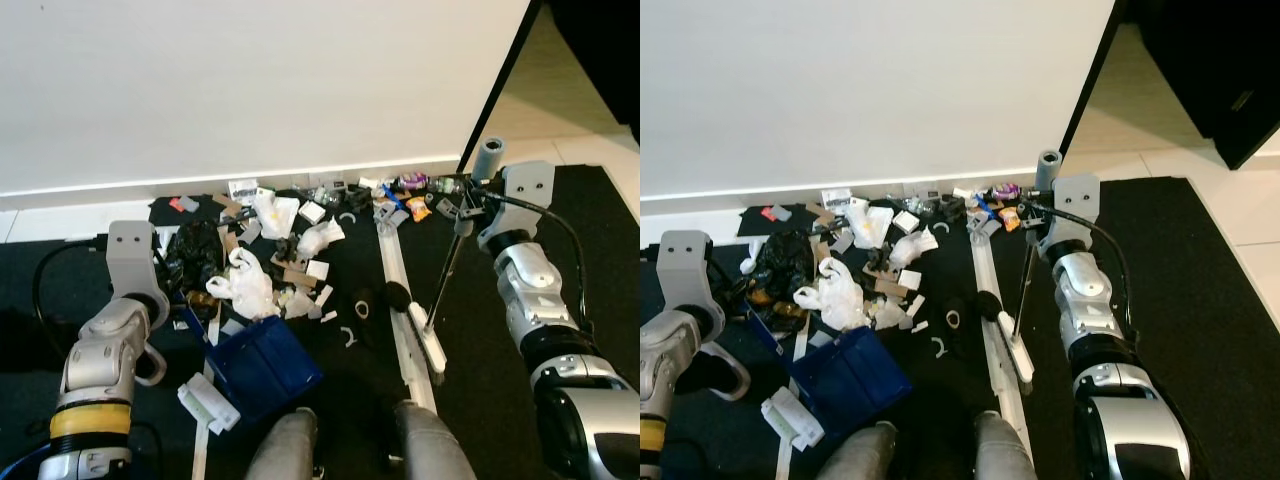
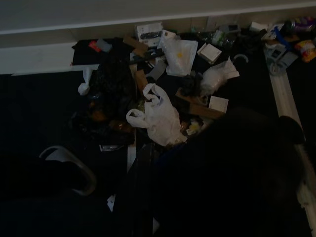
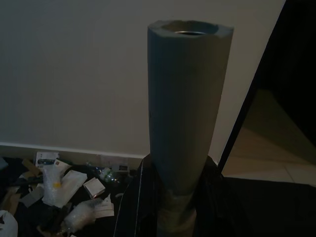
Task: Sweep floor
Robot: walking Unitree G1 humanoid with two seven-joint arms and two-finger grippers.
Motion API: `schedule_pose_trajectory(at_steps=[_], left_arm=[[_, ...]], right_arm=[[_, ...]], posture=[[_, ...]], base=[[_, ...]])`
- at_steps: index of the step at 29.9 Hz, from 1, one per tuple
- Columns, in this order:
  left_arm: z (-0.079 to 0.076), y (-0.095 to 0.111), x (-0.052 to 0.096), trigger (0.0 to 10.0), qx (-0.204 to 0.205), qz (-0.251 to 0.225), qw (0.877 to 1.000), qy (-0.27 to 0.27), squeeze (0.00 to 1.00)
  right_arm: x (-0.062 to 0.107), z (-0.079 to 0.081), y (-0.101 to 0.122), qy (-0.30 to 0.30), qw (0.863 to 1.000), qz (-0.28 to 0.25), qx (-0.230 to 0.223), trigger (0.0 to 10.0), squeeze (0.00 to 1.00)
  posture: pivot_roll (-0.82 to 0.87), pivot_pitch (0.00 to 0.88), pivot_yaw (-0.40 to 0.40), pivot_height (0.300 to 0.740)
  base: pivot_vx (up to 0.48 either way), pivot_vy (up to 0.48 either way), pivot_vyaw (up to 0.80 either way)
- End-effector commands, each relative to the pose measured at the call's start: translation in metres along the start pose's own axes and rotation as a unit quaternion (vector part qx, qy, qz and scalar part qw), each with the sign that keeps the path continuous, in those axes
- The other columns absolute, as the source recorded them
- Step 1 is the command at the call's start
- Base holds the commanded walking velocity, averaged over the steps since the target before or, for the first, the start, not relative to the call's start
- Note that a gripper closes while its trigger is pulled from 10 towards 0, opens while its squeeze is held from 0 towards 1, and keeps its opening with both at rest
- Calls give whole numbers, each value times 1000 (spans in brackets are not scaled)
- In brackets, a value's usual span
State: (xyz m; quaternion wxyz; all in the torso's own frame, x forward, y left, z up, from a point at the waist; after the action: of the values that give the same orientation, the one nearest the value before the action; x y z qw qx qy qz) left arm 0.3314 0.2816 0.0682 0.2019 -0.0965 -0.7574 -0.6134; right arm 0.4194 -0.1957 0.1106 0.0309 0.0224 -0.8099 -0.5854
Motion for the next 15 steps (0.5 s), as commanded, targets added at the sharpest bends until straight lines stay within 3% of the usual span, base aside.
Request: schedule_pose_trajectory(at_steps=[1, 2, 6, 7, 13, 15], left_arm=[[-17, 13, -5, 10000, 27, -41, 998, -33, 0], [-31, 20, -6, 10000, 34, -56, 996, -61, 0], [-43, 22, -8, 10000, 33, -59, 994, -81, 0], [-53, 22, -8, 10000, 39, -62, 992, -98, 0], [-61, 30, -7, 10000, 51, -82, 988, -117, 0], [-59, 18, -10, 10000, -5, -68, 992, -105, 0]], right_arm=[[-2, -6, 6, -4, 1000, -8, 10, 10000, 0], [-3, -7, 7, 2, 1000, -9, 23, 10000, 0], [-4, -6, 7, 11, 999, -10, 34, 10000, 0], [-4, -3, 8, 23, 999, -11, 39, 10000, 0], [-5, 1, 6, 34, 998, -10, 45, 10000, 0], [-4, 6, 3, 37, 998, -5, 43, 10000, 0]], posture=[[37, 186, 27, 740], [35, 195, 27, 740], [32, 202, 29, 740], [31, 207, 34, 740], [37, 211, 37, 740], [43, 214, 35, 740]], base=[[0, 0, 0], [0, 0, 0], [0, 0, 0], [0, 0, 0], [0, 0, 0], [0, 0, 0]])
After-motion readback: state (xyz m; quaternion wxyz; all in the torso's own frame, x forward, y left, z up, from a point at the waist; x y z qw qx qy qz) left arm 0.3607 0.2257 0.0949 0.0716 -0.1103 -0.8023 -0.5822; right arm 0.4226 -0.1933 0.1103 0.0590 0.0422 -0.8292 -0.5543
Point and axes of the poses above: a point about 5 cm out from each wrist's last joint towards the gripper, its own x axis pointing back from the gripper into the wrist, its own y axis along the axis of the wrist's last joint, z = x × y, the point moved 6 cm from there along -x, pointing out of the wrist towards the gripper, and after that the axes turned 15 degrees about x, right-handed, at the moved point
